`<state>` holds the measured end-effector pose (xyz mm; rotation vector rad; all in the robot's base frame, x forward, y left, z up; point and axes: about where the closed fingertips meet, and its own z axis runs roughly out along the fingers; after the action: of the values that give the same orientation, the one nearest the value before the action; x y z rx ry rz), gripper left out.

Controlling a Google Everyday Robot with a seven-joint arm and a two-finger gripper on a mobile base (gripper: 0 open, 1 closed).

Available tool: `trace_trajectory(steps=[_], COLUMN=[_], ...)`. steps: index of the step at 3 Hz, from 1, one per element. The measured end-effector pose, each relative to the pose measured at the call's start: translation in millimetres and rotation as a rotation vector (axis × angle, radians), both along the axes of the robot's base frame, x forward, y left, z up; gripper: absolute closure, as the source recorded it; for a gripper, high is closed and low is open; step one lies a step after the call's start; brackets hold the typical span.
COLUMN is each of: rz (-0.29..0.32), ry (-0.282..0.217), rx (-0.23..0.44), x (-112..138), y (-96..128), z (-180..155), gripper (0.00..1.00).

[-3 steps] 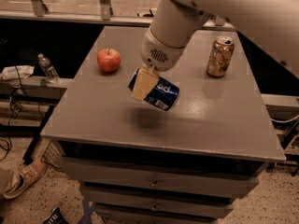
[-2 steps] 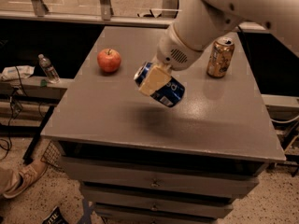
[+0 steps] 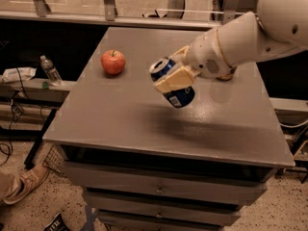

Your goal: Place pepsi can upright

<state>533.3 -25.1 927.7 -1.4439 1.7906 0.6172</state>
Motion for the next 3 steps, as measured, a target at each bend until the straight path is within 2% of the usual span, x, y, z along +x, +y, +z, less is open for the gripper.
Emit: trace_trajectory(steps=[1,3], rz=[0.002,-0.002], ry=[-0.029,-0.054], rx=[0.138,0.306], x=[1.8,2.0], y=[-6.6,-11.9], z=[2.0,-10.2], gripper=[1.00,1.00])
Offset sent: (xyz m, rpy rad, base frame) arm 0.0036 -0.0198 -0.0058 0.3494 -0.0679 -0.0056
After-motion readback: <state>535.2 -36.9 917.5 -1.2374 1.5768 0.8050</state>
